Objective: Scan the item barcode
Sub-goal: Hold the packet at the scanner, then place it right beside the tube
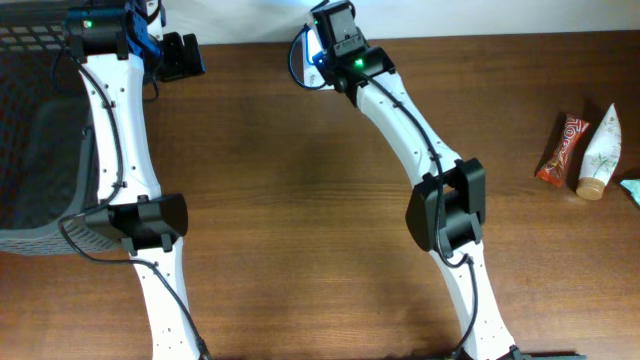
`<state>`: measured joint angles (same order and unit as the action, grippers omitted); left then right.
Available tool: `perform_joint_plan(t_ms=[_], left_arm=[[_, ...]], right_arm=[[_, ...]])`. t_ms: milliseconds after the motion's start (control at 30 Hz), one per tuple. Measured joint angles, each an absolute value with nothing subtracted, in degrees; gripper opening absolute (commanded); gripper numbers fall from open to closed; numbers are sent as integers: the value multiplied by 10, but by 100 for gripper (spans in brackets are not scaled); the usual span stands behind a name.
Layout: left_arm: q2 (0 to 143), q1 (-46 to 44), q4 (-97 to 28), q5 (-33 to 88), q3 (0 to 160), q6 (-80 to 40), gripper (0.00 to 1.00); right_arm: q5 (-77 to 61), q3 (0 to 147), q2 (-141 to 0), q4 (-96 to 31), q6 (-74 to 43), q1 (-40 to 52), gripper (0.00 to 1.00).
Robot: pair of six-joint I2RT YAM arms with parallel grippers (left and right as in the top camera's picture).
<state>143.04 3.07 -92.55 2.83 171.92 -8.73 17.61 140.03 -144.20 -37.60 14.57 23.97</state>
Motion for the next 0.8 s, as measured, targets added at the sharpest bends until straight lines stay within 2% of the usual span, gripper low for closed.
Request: perform_joint_plan(t_ms=[100,167,233,400,500,600,733,767,800], left_arm=[[1430,31,-925,28,1719,-87,99],[1430,31,-925,28,1719,-87,99],[1430,31,-926,28,1719,-87,99],[1430,31,-925,28,1719,-87,99],[1430,31,-925,28,1719,-86,99],[1430,31,-925,28,1719,-86,99],[1430,31,-926,28,1719,-86,99],[1430,31,-925,28,1719,-86,99],[1430,31,-925,29,1719,-86,99]], right_arm=[[192,1401,-1442,-390,94,233,4],[215,1403,-1440,-438,30,196,4],[233,1406,-1432,-520,-20,139,4],[264,1408,-1412,-722,-78,-72,4],[258,1407,-1411,-759,-84,-150,4],[230,1407,-1410,-773,-86,-180,7],[229,1406,-1410,-794,-82,-207,4],[236,1406,-1410,-801,-81,-216,19],[241,1406,-1410,-809,-81,-228,80]])
